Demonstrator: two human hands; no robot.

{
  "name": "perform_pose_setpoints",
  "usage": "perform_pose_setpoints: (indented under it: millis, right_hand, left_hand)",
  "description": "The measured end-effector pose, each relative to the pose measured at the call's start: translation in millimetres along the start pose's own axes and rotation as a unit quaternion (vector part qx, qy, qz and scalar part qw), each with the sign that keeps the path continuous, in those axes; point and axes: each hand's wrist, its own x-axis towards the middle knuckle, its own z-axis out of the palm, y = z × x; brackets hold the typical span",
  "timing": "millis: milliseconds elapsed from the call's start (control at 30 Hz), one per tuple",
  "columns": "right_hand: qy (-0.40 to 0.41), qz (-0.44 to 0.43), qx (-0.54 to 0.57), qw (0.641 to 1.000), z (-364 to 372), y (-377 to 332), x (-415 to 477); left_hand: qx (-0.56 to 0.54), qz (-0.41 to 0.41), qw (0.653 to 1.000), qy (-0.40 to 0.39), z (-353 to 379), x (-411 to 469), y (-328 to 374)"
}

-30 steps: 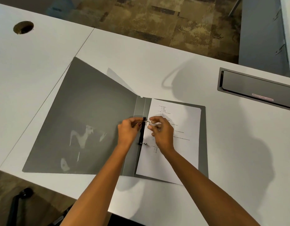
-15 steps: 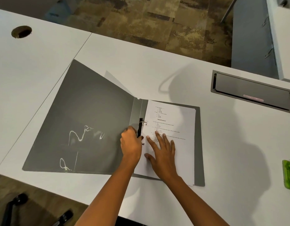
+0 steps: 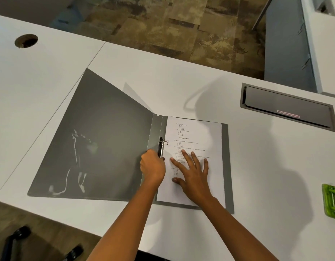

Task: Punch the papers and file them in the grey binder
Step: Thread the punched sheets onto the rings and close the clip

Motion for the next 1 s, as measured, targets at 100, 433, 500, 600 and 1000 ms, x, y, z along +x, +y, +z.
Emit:
perform_pose_setpoints:
  millis: [100, 433, 500, 600, 1000]
  right_hand:
    - [-0.009, -0.001, 0.011, 1.0, 0, 2, 1]
    - [-0.009, 0.003, 0.021, 1.0, 0, 2, 2]
    - [-0.009, 0.004, 0.021, 1.0, 0, 3, 2]
    - [-0.009, 0.004, 0.024, 1.0, 1, 4, 1]
    - [-0.022, 0.012, 0.016, 1.0, -2, 2, 3]
  left_hand:
    - [0.001, 0.001, 1.0, 0.004, 3, 1, -1]
    - [0.102, 0.013, 0.994, 0.036, 13, -12, 6]
    - [0.119, 0.01, 0.992, 0.042, 14, -14, 8]
    - [0.131, 0.012, 0.99, 0.052, 14, -14, 9]
    - [-0.023, 0.004, 0.999, 0.049, 8, -5, 8]
